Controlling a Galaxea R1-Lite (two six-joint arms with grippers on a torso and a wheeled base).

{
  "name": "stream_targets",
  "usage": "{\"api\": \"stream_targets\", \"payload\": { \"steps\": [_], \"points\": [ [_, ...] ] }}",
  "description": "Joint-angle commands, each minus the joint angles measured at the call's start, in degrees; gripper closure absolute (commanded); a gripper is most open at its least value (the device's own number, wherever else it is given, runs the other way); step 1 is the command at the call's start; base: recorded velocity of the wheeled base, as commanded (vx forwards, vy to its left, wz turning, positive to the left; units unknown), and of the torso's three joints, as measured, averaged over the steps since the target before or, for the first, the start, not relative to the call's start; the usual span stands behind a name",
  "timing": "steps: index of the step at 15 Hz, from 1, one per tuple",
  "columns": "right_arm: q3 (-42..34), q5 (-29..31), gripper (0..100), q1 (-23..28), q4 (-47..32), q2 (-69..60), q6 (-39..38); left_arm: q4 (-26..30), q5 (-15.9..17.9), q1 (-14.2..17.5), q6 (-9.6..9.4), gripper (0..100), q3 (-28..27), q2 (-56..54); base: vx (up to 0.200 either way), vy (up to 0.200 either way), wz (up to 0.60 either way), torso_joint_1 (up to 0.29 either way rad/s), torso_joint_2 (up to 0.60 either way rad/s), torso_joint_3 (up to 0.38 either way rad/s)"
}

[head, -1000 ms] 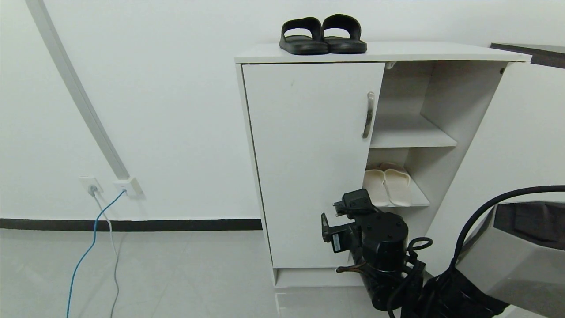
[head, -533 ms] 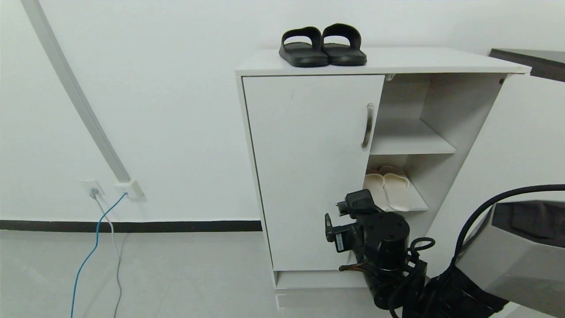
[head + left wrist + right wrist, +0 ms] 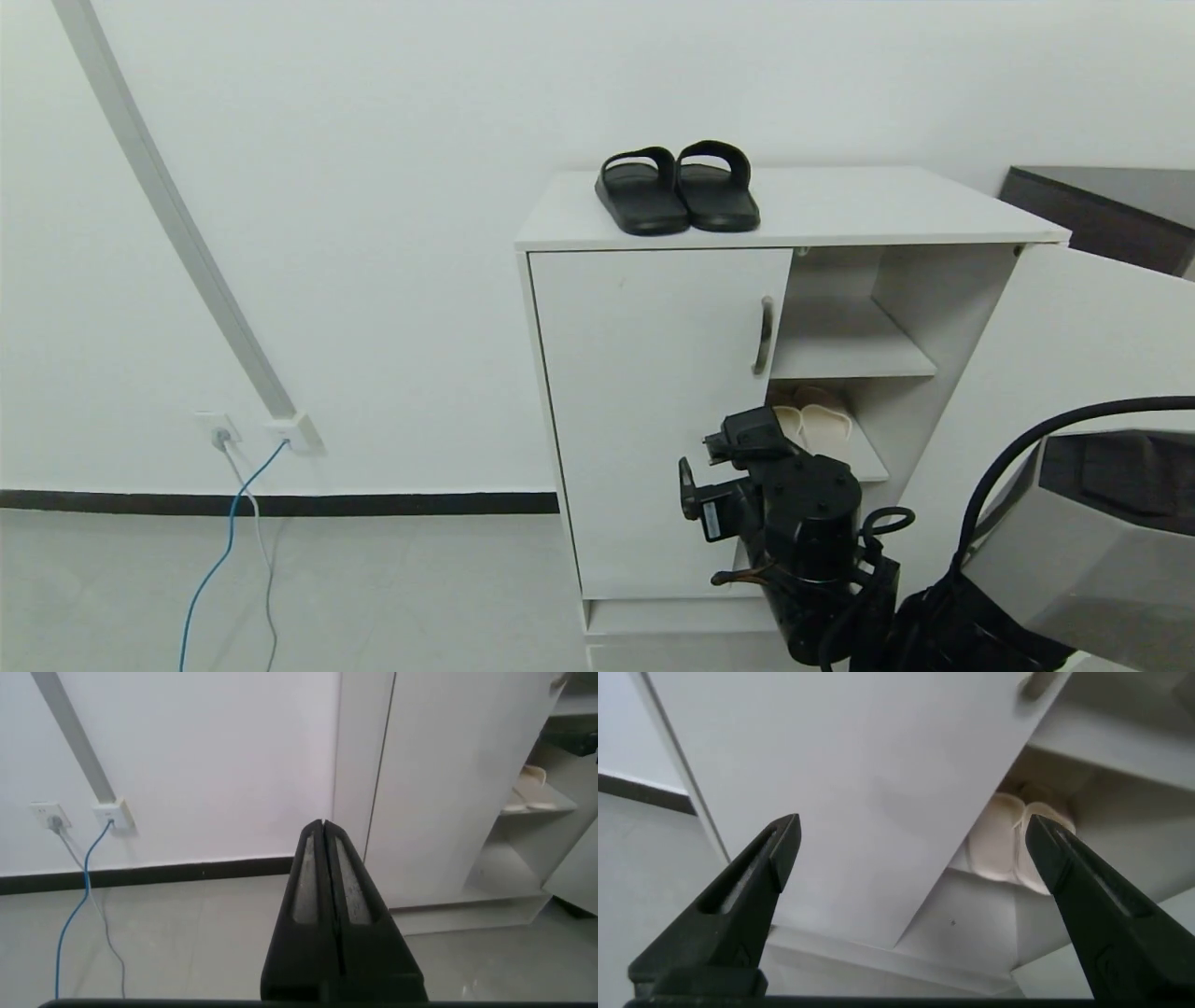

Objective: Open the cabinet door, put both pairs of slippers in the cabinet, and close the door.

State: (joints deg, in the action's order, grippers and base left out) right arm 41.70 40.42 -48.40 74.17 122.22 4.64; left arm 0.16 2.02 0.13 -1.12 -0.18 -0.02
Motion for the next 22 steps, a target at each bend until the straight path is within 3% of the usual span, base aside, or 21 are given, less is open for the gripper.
{"api": "stream_targets", "payload": {
  "steps": [1, 18, 22],
  "points": [
    [-0.04, 0.01, 0, -0.03, 0.1, 0.21, 0.01, 0.02, 0.0, 0.04, -0.02, 100, 0.01, 0.02, 0.0, 0.0, 0.0, 0.115, -0.47, -0.33],
    [-0.04, -0.08, 0, -0.03, 0.45, 0.56, -0.07, 0.02, 0.0, 0.04, 0.07, 100, 0.01, 0.02, 0.0, 0.0, 0.0, 0.2, -0.52, -0.324],
    [-1.27, -3.33, 0, -0.03, 2.39, 0.65, 0.01, 0.02, 0.0, 0.04, -0.02, 100, 0.01, 0.02, 0.0, 0.0, 0.0, 0.254, -0.58, -0.325]
  ]
}}
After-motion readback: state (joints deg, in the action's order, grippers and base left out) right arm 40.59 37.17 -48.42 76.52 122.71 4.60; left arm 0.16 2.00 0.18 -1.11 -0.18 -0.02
